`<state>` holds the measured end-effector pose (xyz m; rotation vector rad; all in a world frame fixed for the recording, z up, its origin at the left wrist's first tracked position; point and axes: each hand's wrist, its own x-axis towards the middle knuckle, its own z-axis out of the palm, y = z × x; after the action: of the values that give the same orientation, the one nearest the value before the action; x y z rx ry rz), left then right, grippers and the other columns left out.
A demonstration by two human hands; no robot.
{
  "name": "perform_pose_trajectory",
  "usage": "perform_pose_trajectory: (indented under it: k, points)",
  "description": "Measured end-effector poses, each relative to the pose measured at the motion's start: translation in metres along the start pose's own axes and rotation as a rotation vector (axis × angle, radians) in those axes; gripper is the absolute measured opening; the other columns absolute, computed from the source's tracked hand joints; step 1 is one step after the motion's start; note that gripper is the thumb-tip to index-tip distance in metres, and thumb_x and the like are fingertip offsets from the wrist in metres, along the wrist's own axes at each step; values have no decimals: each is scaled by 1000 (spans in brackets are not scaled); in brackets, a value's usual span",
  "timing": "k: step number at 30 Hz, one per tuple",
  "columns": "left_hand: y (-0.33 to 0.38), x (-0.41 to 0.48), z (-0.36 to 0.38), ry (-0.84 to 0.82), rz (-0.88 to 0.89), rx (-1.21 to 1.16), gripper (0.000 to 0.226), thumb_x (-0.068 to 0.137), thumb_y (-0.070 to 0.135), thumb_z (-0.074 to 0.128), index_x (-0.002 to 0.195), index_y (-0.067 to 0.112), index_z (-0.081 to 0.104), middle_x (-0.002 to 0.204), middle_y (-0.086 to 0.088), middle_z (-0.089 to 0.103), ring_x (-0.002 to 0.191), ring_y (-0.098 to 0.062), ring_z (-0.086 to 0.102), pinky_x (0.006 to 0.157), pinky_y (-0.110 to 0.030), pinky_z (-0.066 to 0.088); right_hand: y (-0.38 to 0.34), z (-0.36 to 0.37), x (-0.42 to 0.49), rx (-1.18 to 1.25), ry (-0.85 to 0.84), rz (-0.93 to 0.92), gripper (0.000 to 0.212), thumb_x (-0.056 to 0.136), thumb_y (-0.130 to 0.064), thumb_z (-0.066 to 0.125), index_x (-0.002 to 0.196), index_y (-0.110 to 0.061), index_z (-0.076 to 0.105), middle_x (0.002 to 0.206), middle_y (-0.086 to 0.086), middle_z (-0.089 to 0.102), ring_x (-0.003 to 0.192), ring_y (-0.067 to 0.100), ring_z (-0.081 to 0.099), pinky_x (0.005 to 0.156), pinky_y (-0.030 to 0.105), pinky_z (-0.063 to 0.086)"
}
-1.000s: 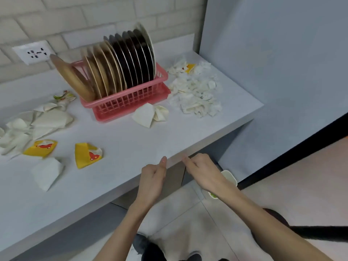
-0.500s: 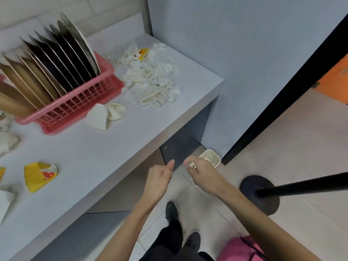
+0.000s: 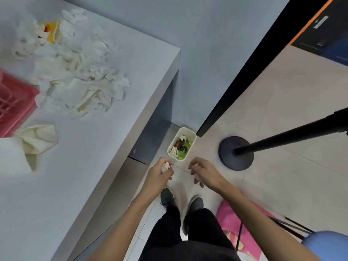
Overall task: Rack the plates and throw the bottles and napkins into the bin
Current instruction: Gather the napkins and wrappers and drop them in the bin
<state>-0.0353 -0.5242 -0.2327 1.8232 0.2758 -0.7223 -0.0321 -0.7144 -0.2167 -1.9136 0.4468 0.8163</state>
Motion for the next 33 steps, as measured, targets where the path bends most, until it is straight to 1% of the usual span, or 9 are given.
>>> perform_pose_trajectory:
  k: [3, 6, 9, 13, 19, 23, 25, 27, 33]
  points:
    - [-14, 35, 9, -56, -54, -2, 22, 90, 11, 59, 99, 32, 58, 93, 2, 62, 83, -15, 61, 63, -31, 49, 31, 3, 27, -20, -37, 65, 11, 89, -6, 52, 86, -10, 62, 79, 7, 63, 63, 19, 61, 57, 29, 47]
    - [-37, 76, 23, -94, -71, 22, 28, 88, 5, 61, 105, 27, 58, 97, -2, 62, 82, -15, 59, 59, -28, 51, 70, 11, 60, 66, -52, 136, 7, 88, -8, 57, 88, -5, 63, 75, 9, 63, 57, 23, 61, 49, 31, 48]
    - [-69, 124, 39, -119, -106, 59, 32, 84, 3, 64, 104, 27, 58, 98, -9, 62, 78, -17, 58, 56, -32, 52, 105, 17, 104, 147, -15, 172, 5, 87, -10, 62, 90, -5, 63, 74, 11, 62, 55, 21, 62, 52, 35, 50]
    - [-112, 198, 66, -177, -161, 137, 41, 77, 2, 67, 104, 32, 58, 95, -1, 61, 74, -15, 57, 62, -42, 56, 146, 16, 181, 304, 53, 244, 11, 87, -4, 58, 93, -13, 61, 71, 8, 60, 54, 16, 59, 53, 31, 48]
    - [-172, 347, 108, -148, -177, 202, 51, 80, -3, 64, 123, 23, 58, 123, -2, 57, 82, -18, 59, 48, -26, 52, 202, 12, 309, 423, 123, 245, 24, 88, -1, 51, 109, -11, 60, 85, 8, 58, 78, 25, 62, 54, 31, 51]
    - [-220, 431, 143, -116, -233, 225, 56, 77, -3, 66, 126, 22, 58, 123, -4, 57, 99, -26, 59, 61, -29, 54, 249, 4, 366, 348, 100, 222, 25, 87, 0, 52, 108, -12, 59, 88, 9, 59, 80, 26, 62, 58, 34, 54]
    - [-241, 464, 158, -91, -263, 217, 58, 78, -3, 66, 129, 22, 57, 119, 0, 53, 94, -25, 58, 56, -31, 58, 273, -2, 386, 314, 101, 202, 25, 87, 0, 53, 107, -13, 59, 90, 8, 60, 80, 25, 63, 58, 33, 55]
    - [-262, 498, 170, -68, -267, 189, 58, 79, -2, 68, 130, 22, 55, 122, -1, 53, 96, -24, 60, 49, -26, 56, 292, -8, 403, 288, 118, 193, 25, 88, -1, 53, 108, -14, 59, 91, 6, 60, 79, 24, 64, 60, 35, 57]
    - [-291, 576, 198, -73, -224, 48, 64, 82, 4, 72, 140, 22, 49, 129, -5, 53, 109, -26, 60, 82, -37, 59, 321, -16, 449, 272, 131, 150, 26, 88, 1, 52, 110, -12, 58, 94, 9, 61, 80, 24, 64, 59, 34, 56]
